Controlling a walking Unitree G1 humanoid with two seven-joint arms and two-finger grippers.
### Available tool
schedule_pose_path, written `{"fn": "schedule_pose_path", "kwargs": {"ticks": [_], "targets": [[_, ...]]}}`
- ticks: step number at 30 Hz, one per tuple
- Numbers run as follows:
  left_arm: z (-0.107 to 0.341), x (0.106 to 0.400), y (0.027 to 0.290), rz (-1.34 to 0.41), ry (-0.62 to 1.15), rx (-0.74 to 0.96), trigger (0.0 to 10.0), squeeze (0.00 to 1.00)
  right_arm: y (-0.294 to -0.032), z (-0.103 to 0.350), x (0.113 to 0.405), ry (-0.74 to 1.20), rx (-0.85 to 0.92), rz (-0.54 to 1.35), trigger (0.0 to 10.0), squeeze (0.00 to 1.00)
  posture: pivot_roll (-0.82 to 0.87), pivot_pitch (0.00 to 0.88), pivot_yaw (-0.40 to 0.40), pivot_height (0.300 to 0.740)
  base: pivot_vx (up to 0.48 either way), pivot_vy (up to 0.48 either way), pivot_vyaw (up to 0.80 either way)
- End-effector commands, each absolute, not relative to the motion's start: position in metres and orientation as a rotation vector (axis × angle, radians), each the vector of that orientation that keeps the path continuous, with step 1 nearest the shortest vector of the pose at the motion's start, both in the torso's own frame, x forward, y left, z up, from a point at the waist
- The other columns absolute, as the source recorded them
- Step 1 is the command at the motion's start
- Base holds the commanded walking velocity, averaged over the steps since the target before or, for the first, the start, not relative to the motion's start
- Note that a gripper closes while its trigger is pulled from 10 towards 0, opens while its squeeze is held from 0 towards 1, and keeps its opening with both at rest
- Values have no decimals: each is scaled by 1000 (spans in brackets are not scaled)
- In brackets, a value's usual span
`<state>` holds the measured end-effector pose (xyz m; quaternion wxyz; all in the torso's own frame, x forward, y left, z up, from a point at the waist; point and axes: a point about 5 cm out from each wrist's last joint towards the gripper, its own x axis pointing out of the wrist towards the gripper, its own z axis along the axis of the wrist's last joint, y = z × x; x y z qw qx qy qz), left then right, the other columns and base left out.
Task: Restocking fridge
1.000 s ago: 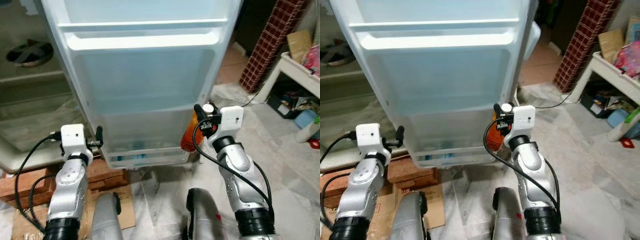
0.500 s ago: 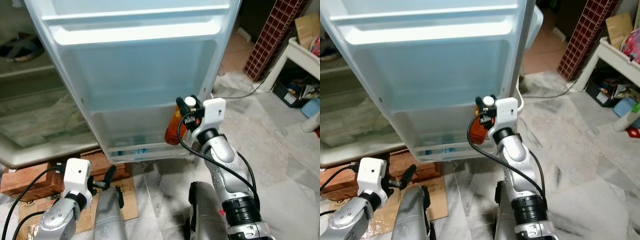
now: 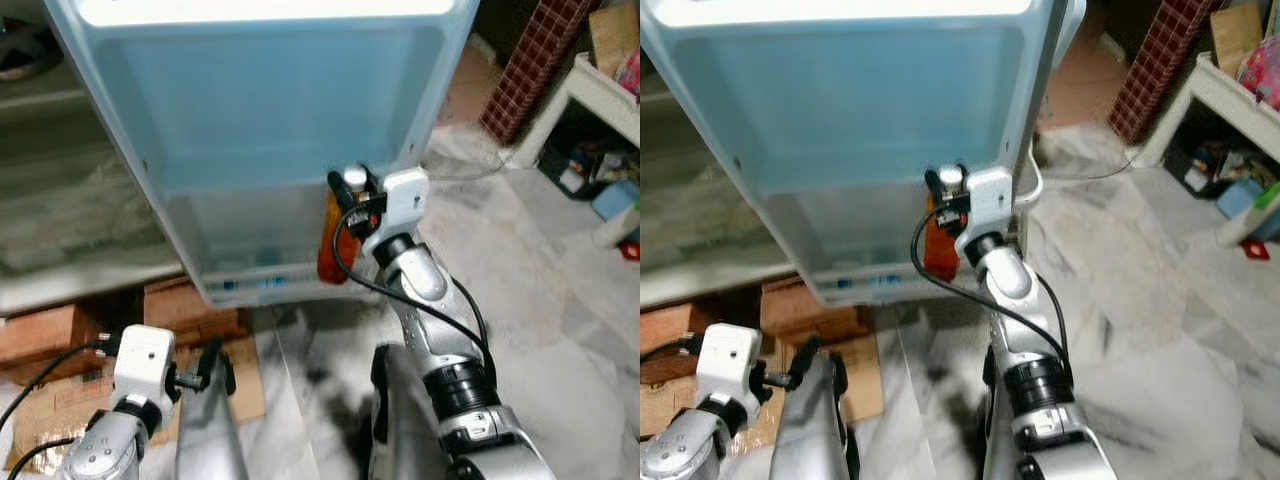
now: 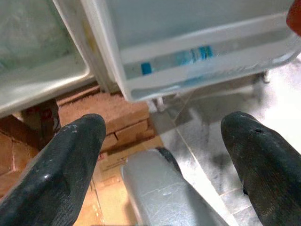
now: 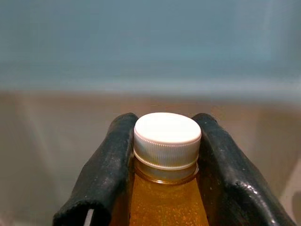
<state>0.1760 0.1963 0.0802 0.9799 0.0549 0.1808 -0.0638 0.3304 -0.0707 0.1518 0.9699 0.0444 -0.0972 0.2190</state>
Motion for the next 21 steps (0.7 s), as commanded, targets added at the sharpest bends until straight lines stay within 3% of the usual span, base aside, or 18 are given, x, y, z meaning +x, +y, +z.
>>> {"fn": "schedule_pose_path", "kwargs": {"ticks": [1,11,21], "targets": [[85,176,196,-120,349,120,10000,0,-70,158,330,-232,82,453,10000,0,104,208,-25,493,0,0,0],[86,183,197,-97,334,132,10000,0,-73,161,313,-280,32,480,10000,0,91,202,-23,493,0,0,0],[97,197,196,-79,231,183,10000,0,-36,190,285,-509,-107,693,10000,0,95,188,-16,493,0,0,0]]}}
